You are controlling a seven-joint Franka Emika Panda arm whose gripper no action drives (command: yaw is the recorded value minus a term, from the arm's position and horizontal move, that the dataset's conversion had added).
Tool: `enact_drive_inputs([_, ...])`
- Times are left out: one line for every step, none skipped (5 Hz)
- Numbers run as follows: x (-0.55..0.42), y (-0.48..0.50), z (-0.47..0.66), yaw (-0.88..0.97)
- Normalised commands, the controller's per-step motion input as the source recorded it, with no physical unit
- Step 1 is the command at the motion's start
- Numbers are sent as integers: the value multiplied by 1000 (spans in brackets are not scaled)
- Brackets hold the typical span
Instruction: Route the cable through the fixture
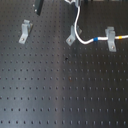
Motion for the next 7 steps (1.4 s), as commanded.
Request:
enact_drive_inputs([-87,-212,-205,206])
enact_drive_inputs([-21,-10,-145,260])
enact_drive_inputs([-54,-231,-219,203])
enact_drive_inputs([-378,-156,-79,0])
enact_drive_inputs([-333,-16,-68,111])
enact_drive_inputs([-129,188,-119,317])
enact_drive_inputs([-123,386,2,309])
